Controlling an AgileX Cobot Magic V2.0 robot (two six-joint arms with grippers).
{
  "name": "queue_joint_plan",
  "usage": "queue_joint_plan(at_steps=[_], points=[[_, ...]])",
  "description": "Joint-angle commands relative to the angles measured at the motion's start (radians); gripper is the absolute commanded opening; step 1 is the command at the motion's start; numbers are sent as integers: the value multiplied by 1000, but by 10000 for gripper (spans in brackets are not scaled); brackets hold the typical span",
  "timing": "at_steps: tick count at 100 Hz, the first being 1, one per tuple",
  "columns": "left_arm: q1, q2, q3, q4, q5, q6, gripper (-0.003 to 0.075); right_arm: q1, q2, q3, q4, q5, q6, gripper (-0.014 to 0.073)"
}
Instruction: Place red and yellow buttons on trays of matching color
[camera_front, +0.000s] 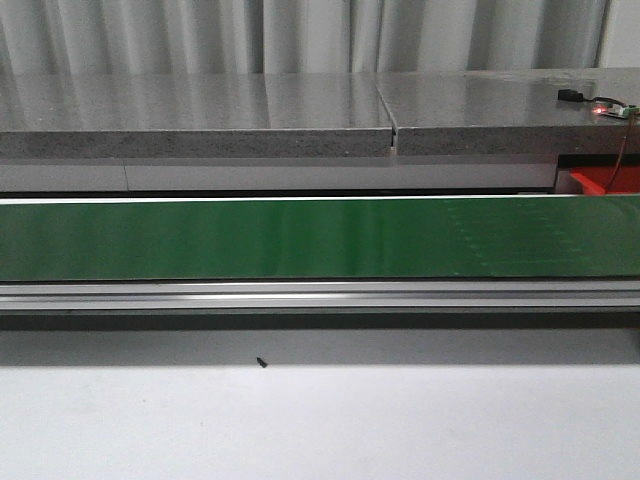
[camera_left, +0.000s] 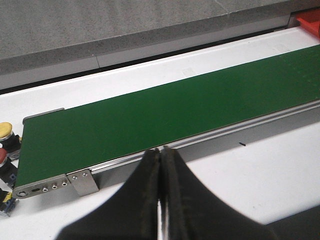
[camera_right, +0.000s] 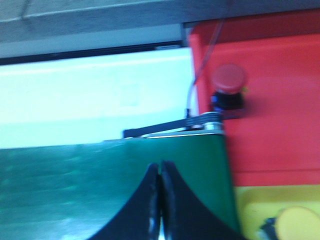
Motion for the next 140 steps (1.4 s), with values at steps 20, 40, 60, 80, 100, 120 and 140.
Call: queue_joint_plan(at_steps=[20, 40, 60, 80, 100, 120, 140], points=[[-8, 14, -21, -18, -71, -8, -19, 123, -76, -23, -11, 36, -13, -68], [-8, 14, -21, -18, -71, -8, -19, 138, -136, -21, -11, 95, -12, -68], [-8, 14, -21, -18, -71, -8, -19, 132, -206, -14, -27, 134, 44, -68], [-8, 14, -21, -18, -71, -8, -19, 134, -295, 0, -467, 170, 627, -68], [-8, 14, -21, -18, -71, -8, -19, 134, -420, 49, -705, 191, 819, -68], [-8, 14, -21, -18, -71, -8, -19, 134, -585, 159, -705, 175, 734, -68], [-8, 14, -21, -18, -71, -8, -19, 134, -755, 273, -705, 174, 732, -68]])
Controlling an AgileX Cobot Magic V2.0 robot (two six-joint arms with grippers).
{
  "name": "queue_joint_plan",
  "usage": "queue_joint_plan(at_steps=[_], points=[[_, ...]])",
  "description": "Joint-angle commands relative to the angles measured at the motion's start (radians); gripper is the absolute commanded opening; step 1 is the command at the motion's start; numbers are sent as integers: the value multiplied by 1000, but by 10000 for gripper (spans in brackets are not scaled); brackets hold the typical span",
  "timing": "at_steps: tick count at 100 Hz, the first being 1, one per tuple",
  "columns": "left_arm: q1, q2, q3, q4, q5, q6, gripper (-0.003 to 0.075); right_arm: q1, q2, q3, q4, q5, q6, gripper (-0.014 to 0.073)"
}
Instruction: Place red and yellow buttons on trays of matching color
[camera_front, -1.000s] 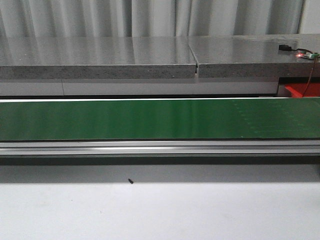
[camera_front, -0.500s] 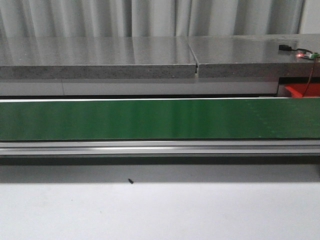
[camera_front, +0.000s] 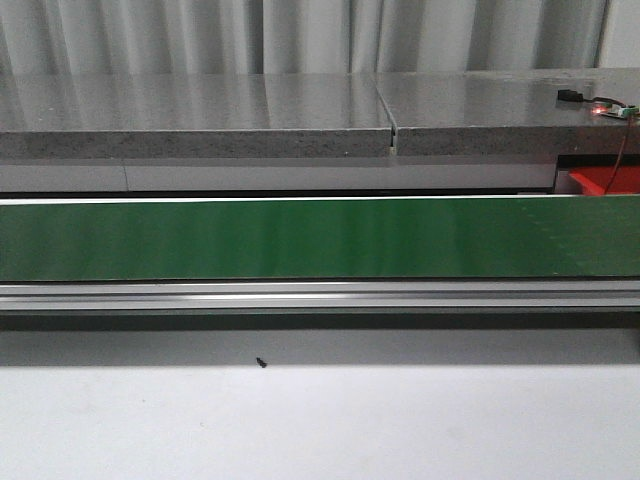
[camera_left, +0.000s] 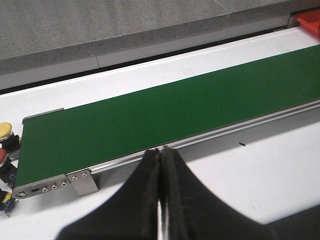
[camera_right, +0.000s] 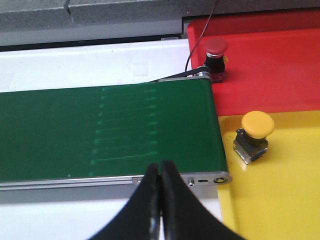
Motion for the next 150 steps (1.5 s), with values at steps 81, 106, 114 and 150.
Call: queue_joint_plan(at_steps=[81, 106, 114, 150], points=[[-8, 14, -21, -18, -71, -8, -19, -2, -218, 63, -19, -54, -14, -68], [-8, 14, -21, -18, -71, -8, -19, -2, -218, 63, -19, -54, -14, -68], [-8, 14, -21, -18, -71, -8, -19, -2, -218, 63, -19, -54, -14, -68], [-4, 39, 28, 50, -106, -8, -19, -2, -218, 63, -19, -54, -14, -68]])
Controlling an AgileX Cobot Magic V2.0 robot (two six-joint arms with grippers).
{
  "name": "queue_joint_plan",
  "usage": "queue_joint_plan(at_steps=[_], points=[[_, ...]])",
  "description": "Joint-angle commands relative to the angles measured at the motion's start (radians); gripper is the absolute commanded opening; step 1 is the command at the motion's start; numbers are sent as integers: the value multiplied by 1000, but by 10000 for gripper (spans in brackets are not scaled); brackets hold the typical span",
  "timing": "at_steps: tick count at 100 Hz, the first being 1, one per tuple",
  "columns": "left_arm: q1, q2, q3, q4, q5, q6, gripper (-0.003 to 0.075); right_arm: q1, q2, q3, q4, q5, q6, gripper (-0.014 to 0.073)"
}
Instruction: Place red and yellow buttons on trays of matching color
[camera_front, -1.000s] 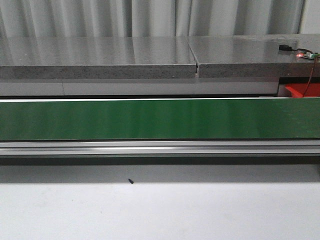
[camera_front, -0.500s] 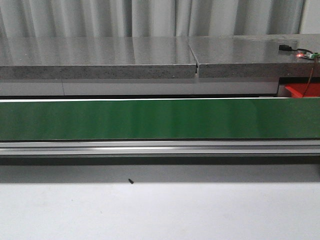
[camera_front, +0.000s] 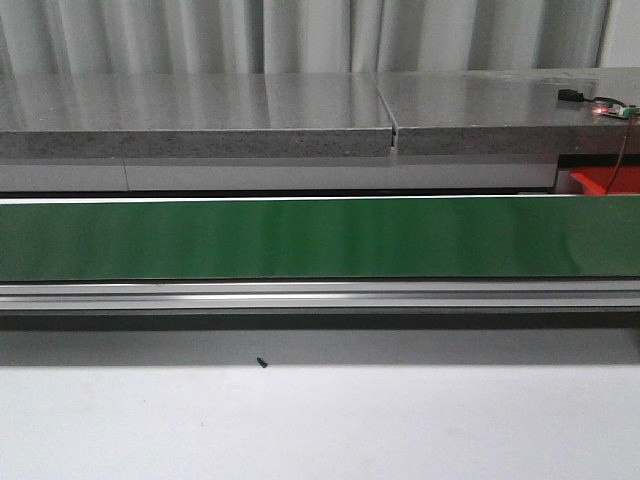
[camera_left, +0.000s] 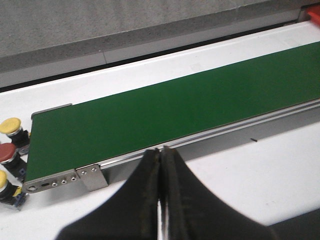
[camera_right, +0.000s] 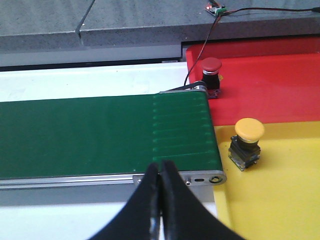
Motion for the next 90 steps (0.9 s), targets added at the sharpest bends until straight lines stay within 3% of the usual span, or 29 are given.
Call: queue_joint_plan(at_steps=[1, 21, 37, 75, 90], points=[[-4, 37, -4, 13, -82, -8, -19, -2, 7, -24, -6, -72, -12, -68], [-4, 104, 4, 114, -150, -189, -19, -2, 7, -24, -6, -72, -12, -68], [-4, 166, 4, 207, -169, -201, -19, -2, 7, -24, -6, -72, -12, -68], [-3, 355, -47, 205, -242, -334, -18, -2, 7, -24, -6, -72, -12, -68], [56, 459, -102, 178, -242, -336, 6, -2, 7, -24, -6, -72, -12, -68]])
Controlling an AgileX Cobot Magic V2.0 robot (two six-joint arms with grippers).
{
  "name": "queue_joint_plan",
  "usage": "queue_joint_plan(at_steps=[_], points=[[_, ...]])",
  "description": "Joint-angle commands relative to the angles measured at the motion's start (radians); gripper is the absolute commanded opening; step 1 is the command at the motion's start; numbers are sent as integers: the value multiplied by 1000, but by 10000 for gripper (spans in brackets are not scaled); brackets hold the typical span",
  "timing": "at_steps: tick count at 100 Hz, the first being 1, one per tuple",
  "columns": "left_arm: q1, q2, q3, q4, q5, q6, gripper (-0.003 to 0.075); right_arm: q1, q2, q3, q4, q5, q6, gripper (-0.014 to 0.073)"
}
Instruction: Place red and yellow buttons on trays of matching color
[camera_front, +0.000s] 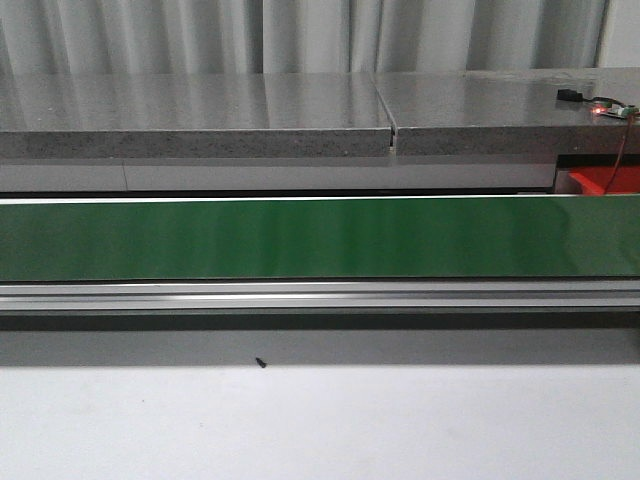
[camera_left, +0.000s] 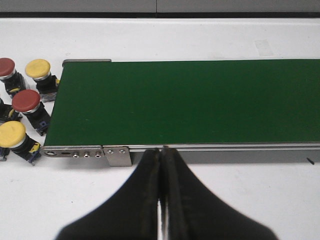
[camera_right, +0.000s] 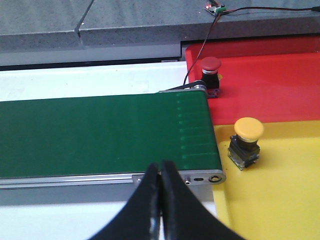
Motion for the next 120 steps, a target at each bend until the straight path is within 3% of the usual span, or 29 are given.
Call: queue_joint_plan(at_steps=[1, 11, 30, 37, 84, 120], points=[[39, 67, -63, -24, -74, -16, 10, -2, 7, -24, -6, -72, -12, -68], [109, 123, -85, -42, -74, -16, 126, -2, 7, -24, -6, -72, -12, -68], [259, 208, -90, -81, -77, -16, 477, -2, 7, -24, -6, -72, -12, -68], [312, 238, -90, -95, -77, -16, 552, -2, 7, -24, -6, -72, -12, -68], [558, 423, -118, -172, -17, -19, 568, -2, 7, -24, -6, -72, -12, -68], [602, 694, -295, -192, 52, -19, 568, -2, 7, -24, -6, -72, -12, -68]])
